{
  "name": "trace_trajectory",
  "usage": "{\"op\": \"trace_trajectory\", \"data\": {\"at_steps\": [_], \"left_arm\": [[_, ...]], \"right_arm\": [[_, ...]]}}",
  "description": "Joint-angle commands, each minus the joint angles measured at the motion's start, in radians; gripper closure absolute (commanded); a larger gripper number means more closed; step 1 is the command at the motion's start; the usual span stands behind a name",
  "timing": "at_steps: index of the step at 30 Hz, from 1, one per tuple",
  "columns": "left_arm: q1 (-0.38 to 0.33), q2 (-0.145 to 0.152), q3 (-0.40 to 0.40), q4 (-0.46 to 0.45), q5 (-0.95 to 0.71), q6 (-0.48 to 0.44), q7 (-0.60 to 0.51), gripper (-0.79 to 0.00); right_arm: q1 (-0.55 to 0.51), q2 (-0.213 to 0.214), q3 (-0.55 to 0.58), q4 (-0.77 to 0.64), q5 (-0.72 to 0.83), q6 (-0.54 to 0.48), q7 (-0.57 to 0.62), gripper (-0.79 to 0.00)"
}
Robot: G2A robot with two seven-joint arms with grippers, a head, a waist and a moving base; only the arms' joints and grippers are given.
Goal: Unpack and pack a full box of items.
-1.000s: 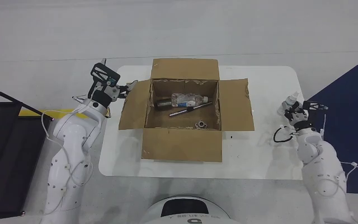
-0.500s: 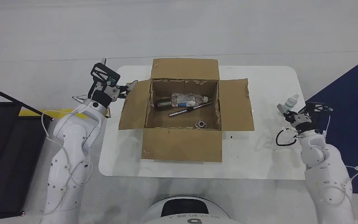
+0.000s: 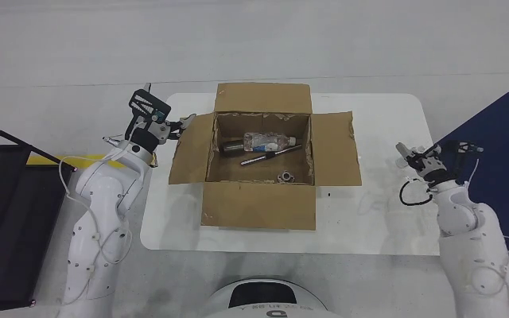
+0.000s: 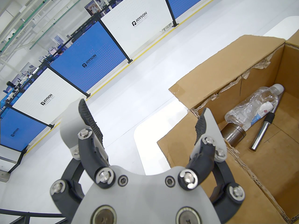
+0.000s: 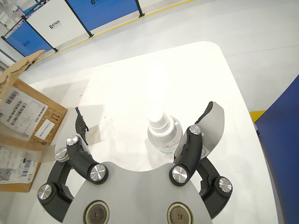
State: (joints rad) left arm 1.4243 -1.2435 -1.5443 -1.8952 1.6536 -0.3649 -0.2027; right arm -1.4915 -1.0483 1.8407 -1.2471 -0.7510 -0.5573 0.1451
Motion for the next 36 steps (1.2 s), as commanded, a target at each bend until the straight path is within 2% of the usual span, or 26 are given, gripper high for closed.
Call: {"op": "trace_trajectory", "data": {"at_steps": [1, 8, 12, 23, 25, 29, 31, 36], "left_arm": [[0.0, 0.0, 0.0, 0.0, 0.0, 0.0, 0.0, -0.785], [0.0, 0.0, 0.0, 0.0, 0.0, 0.0, 0.0, -0.785], [0.0, 0.0, 0.0, 0.0, 0.0, 0.0, 0.0, -0.785], [0.0, 0.0, 0.0, 0.0, 0.0, 0.0, 0.0, -0.785], [0.0, 0.0, 0.0, 0.0, 0.0, 0.0, 0.0, -0.785], [0.0, 0.0, 0.0, 0.0, 0.0, 0.0, 0.0, -0.785], [0.0, 0.0, 0.0, 0.0, 0.0, 0.0, 0.0, -0.785], [0.0, 0.0, 0.0, 0.0, 0.0, 0.0, 0.0, -0.785]], "right_arm": [[-0.013, 0.004, 0.027, -0.038, 0.066, -0.017, 0.054, -0.785], [-0.107, 0.013, 0.113, -0.288, 0.256, -0.008, 0.214, -0.785], [-0.161, 0.011, 0.125, -0.438, 0.518, 0.029, 0.325, -0.785], [-0.161, 0.011, 0.122, -0.44, 0.518, 0.024, 0.327, -0.785], [-0.147, 0.012, 0.092, -0.45, 0.495, -0.012, 0.349, -0.785], [-0.044, 0.023, -0.028, -0.5, 0.444, -0.132, 0.495, -0.785], [0.018, 0.027, -0.095, -0.515, 0.456, -0.195, 0.564, -0.785], [0.167, 0.035, -0.276, -0.528, 0.512, -0.279, 0.745, -0.785]]}}
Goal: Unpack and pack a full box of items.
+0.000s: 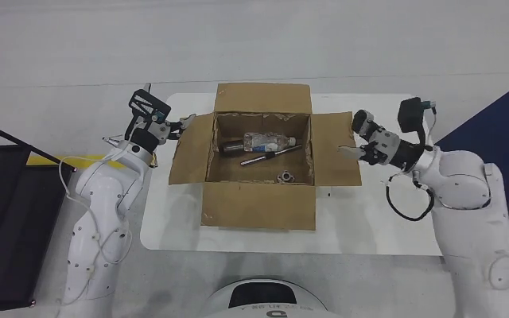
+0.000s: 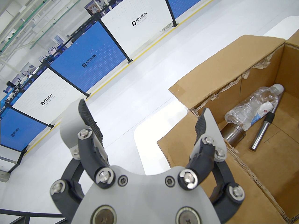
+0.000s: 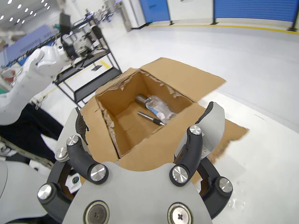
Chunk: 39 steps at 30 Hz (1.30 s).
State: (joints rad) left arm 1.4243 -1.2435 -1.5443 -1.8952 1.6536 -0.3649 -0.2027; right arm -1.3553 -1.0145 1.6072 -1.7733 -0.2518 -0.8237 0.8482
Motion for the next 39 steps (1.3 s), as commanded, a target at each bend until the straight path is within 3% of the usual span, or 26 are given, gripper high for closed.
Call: {"op": "trace_trajectory", "data": {"at_steps": [1, 5, 14, 16, 19, 27, 39], "left_arm": [[0.0, 0.0, 0.0, 0.0, 0.0, 0.0, 0.0, -0.785], [0.0, 0.0, 0.0, 0.0, 0.0, 0.0, 0.0, -0.785], [0.0, 0.0, 0.0, 0.0, 0.0, 0.0, 0.0, -0.785], [0.0, 0.0, 0.0, 0.0, 0.0, 0.0, 0.0, -0.785], [0.0, 0.0, 0.0, 0.0, 0.0, 0.0, 0.0, -0.785], [0.0, 0.0, 0.0, 0.0, 0.0, 0.0, 0.0, -0.785], [0.0, 0.0, 0.0, 0.0, 0.0, 0.0, 0.0, -0.785]], "right_arm": [[0.065, 0.002, -0.079, 0.007, 0.025, -0.019, 0.079, -0.785], [0.201, 0.007, -0.269, 0.042, 0.058, 0.043, 0.191, -0.785], [0.211, 0.008, -0.275, 0.059, 0.042, 0.067, 0.206, -0.785], [0.23, 0.005, -0.318, 0.064, -0.034, 0.166, 0.237, -0.785], [0.333, -0.007, -0.45, 0.069, -0.123, 0.217, 0.358, -0.785], [0.634, -0.093, -0.811, 0.245, -0.258, 0.23, 0.376, -0.785], [0.886, -0.257, -1.116, 0.628, -0.377, 0.206, 0.256, -0.785]]}}
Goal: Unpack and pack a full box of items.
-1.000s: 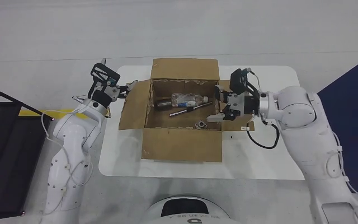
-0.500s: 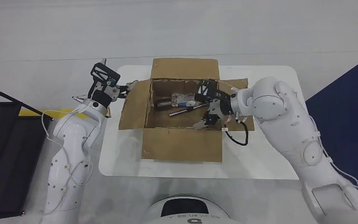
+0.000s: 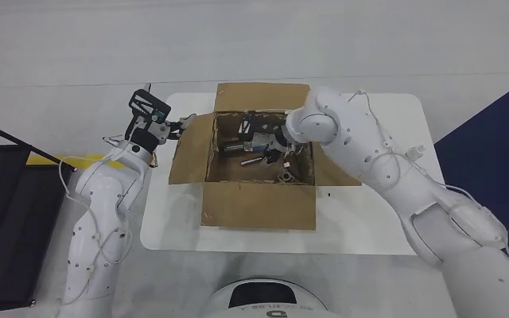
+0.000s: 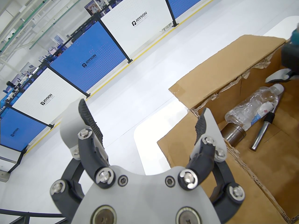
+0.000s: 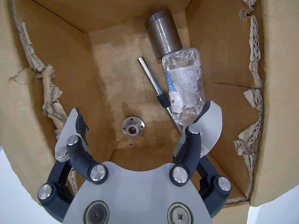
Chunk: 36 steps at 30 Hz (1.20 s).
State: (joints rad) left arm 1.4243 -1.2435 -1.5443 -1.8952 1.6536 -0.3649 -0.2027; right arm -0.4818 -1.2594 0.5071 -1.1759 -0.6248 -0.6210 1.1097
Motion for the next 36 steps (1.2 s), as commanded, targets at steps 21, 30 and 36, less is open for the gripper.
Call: {"op": "trace_trajectory", "data": {"at_steps": [21, 30, 36], "left_arm": [[0.072, 0.002, -0.038, 0.183, -0.047, 0.101, 0.031, -0.785], [0.072, 0.002, -0.038, 0.183, -0.047, 0.101, 0.031, -0.785], [0.072, 0.002, -0.038, 0.183, -0.047, 0.101, 0.031, -0.785]], "right_arm": [[0.138, -0.223, -0.21, 0.368, -0.217, 0.121, -0.135, -0.462], [0.156, -0.299, -0.239, 0.492, -0.269, 0.159, -0.132, -0.634], [0.16, -0.345, -0.248, 0.583, -0.274, 0.144, -0.133, -0.597]]}}
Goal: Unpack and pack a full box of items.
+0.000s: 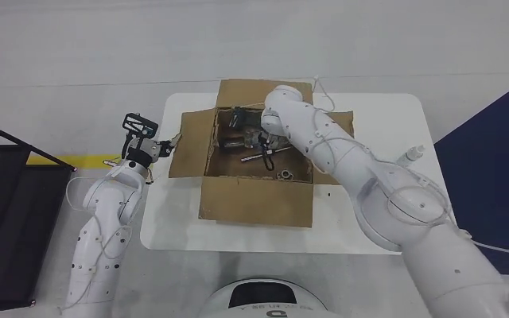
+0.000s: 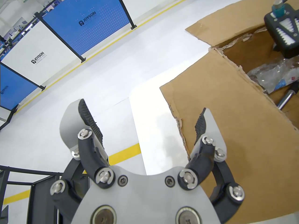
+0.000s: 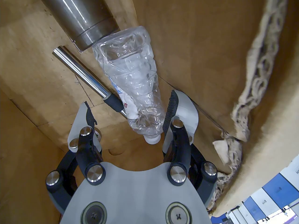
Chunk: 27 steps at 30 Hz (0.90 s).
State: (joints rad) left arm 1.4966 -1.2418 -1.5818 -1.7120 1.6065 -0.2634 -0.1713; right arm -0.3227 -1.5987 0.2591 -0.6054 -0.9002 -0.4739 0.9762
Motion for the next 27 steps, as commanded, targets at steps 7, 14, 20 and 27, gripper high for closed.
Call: {"op": "trace_trajectory", "data": {"at_steps": [7, 14, 20, 27], "left_arm": [[0.0, 0.0, 0.0, 0.0, 0.0, 0.0, 0.0, -0.785], [0.0, 0.0, 0.0, 0.0, 0.0, 0.0, 0.0, -0.785], [0.0, 0.0, 0.0, 0.0, 0.0, 0.0, 0.0, -0.785], [0.0, 0.0, 0.0, 0.0, 0.0, 0.0, 0.0, -0.785]], "right_arm": [[0.009, -0.06, -0.004, 0.112, 0.029, -0.087, 0.054, -0.585], [0.033, -0.098, 0.007, 0.173, 0.076, -0.177, 0.102, -0.388], [0.052, -0.109, 0.029, 0.223, 0.098, -0.169, 0.082, -0.536], [0.047, -0.123, 0.046, 0.283, 0.13, -0.189, 0.089, -0.723]]}}
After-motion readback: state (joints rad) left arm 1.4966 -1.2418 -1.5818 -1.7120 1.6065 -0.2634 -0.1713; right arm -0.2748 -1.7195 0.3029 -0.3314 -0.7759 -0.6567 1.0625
